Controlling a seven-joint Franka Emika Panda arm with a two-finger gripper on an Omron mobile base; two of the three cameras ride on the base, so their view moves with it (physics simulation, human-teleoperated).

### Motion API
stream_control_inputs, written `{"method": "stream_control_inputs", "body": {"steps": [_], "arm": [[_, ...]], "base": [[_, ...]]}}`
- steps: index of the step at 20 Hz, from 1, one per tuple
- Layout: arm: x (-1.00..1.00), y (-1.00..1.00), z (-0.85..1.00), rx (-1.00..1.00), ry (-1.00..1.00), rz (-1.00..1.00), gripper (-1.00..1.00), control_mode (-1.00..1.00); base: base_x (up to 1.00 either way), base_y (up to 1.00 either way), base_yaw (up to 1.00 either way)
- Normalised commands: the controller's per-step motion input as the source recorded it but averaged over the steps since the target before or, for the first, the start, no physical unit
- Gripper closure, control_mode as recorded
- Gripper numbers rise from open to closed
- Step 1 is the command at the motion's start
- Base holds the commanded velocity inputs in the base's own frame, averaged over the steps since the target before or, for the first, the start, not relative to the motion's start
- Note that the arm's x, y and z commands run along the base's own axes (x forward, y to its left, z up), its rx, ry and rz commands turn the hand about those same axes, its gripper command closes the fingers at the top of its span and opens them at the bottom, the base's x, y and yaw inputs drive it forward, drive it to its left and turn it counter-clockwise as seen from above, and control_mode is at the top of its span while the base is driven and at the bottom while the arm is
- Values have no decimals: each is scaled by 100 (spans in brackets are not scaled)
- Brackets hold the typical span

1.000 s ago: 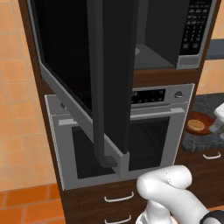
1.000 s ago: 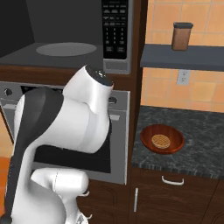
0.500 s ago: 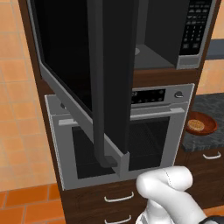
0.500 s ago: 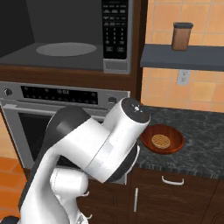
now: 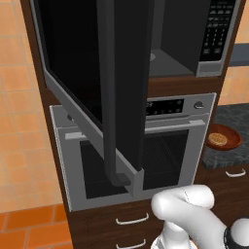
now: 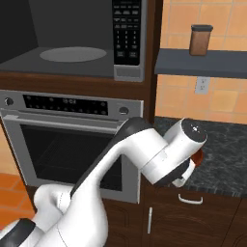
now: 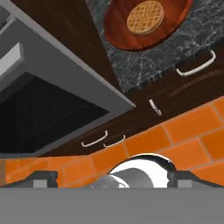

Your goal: Open the microwave, place the bowl with waffle inside the microwave, then close the microwave door and turn it on.

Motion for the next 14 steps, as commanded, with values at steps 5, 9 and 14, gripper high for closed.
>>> {"method": "stream_control_inputs", "body": {"steps": [5, 9, 14], "arm": [[96, -92, -57, 0, 7, -19, -100, -100], [8, -16, -13, 2, 3, -1, -100, -100], [25, 0, -31, 1, 1, 0, -100, -100]], "base": [[0, 0, 0], [0, 0, 0], [0, 0, 0]]}}
